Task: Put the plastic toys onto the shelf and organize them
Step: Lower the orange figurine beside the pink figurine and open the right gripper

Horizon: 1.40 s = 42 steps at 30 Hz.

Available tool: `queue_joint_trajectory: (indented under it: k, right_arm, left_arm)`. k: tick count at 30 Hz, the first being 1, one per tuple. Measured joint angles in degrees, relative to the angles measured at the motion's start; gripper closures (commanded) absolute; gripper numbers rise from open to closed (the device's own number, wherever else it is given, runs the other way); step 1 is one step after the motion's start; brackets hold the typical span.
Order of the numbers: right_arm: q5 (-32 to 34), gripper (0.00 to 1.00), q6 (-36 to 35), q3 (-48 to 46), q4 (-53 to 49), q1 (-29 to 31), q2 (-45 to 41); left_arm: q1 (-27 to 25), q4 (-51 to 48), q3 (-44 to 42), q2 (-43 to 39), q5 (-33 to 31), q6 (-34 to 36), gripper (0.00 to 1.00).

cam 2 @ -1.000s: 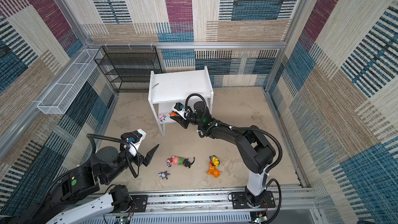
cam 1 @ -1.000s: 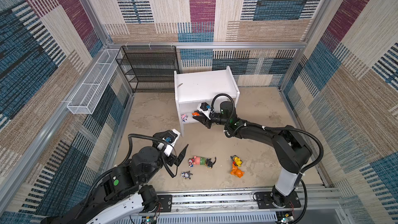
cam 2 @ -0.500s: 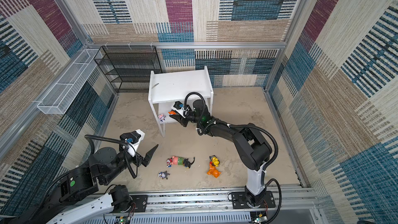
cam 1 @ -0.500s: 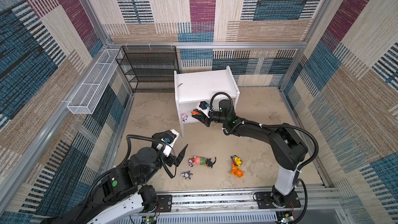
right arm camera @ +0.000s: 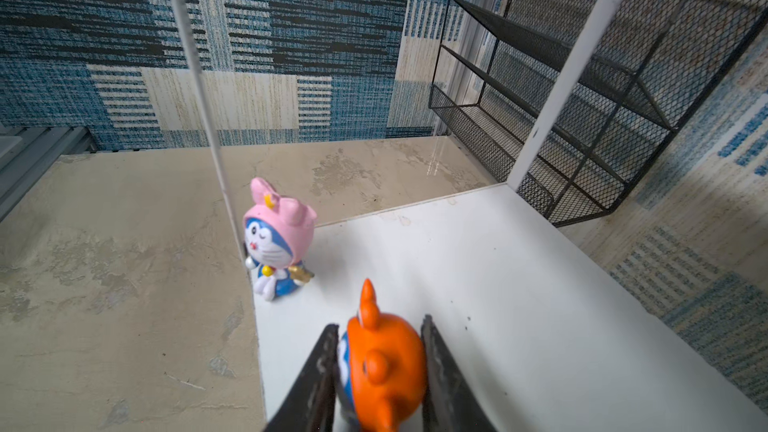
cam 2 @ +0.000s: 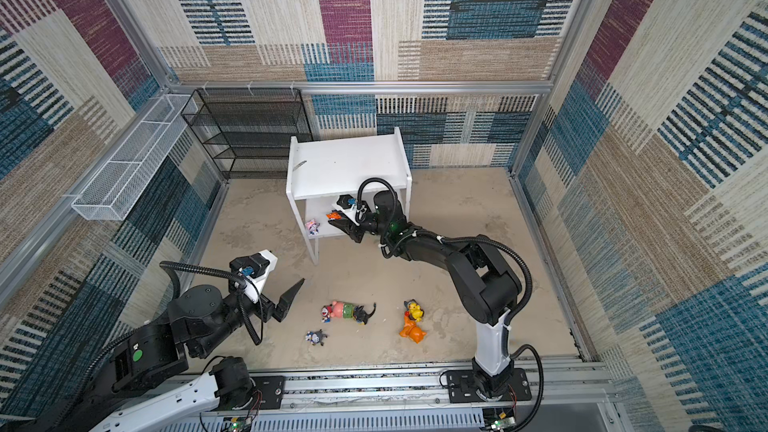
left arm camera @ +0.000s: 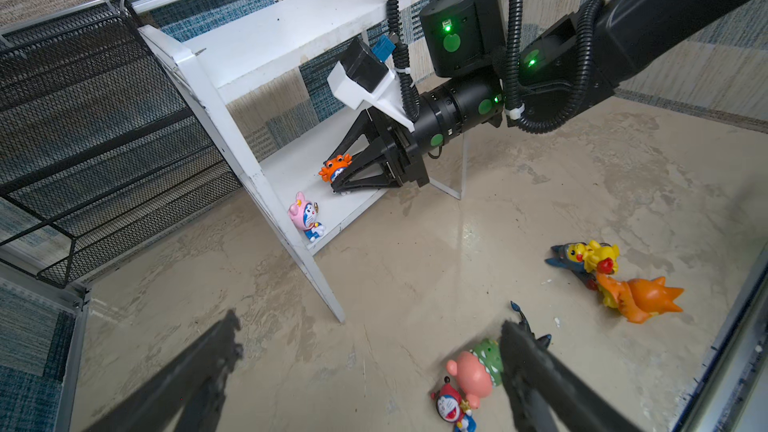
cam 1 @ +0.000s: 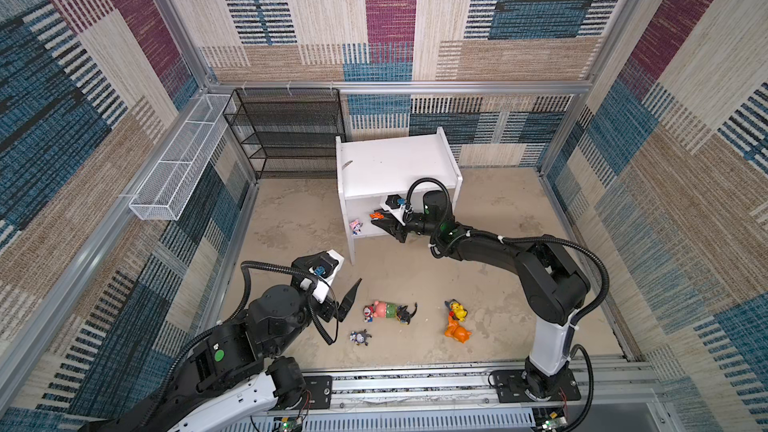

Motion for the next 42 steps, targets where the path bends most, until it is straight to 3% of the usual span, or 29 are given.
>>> queue_joint_trajectory:
  k: [10, 42]
  right_arm:
    - [-1.4, 0.71, 0.0, -0.3, 0.0, -0.1, -0.2]
    - [-1.7, 0.51, -0.5, -0.9, -2.0, -1.0, -1.5]
  left_arm:
    - [0.0, 0.1, -0.2, 0.1, 0.2, 0.2, 0.01]
    - [0.0, 0.4, -0.2, 0.3, 1.3, 0.3, 0.01]
